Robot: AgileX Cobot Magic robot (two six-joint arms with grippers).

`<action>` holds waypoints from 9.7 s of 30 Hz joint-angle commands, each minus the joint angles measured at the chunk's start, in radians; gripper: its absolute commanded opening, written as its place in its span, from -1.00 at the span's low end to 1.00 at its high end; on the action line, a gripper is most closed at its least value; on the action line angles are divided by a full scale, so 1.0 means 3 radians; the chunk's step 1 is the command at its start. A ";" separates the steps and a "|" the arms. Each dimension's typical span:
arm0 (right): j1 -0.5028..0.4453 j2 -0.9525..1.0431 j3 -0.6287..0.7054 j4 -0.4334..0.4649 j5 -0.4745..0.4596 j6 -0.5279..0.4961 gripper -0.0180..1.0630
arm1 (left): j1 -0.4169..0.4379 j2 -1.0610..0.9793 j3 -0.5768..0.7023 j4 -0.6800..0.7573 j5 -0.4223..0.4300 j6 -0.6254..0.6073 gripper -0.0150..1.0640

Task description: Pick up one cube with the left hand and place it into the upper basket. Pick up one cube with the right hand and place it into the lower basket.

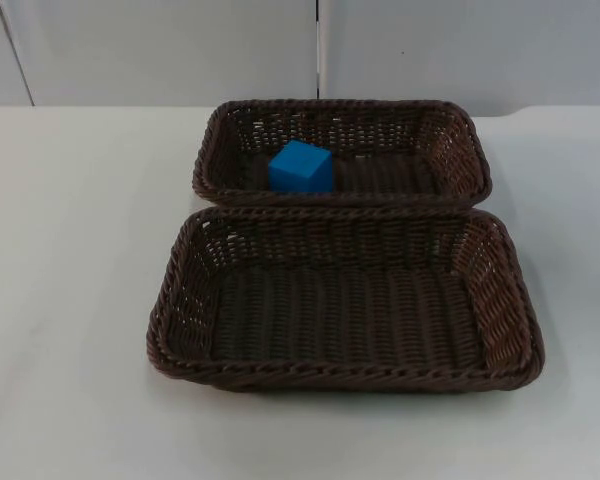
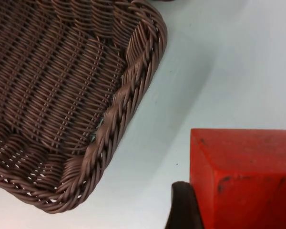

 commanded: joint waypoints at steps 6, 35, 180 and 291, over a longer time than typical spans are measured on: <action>0.0020 -0.0028 -0.0012 0.0018 -0.0012 0.0006 -0.97 | -0.0007 -0.0019 0.0008 -0.0035 -0.0066 -0.0023 0.85; 0.0716 0.0283 -0.0214 0.0593 -0.0485 -0.0217 -0.97 | -0.0007 -0.0019 0.0008 -0.0037 -0.0099 -0.0061 0.85; 0.1417 -0.3579 0.1190 0.0580 -0.0079 -0.0058 0.28 | -0.0007 -0.1760 0.0234 0.0006 0.1337 -0.0172 0.85; 0.1417 -0.4821 0.1436 -0.0615 0.1379 0.1205 0.98 | -0.0007 -0.1786 0.0310 0.0002 0.1432 -0.0146 0.98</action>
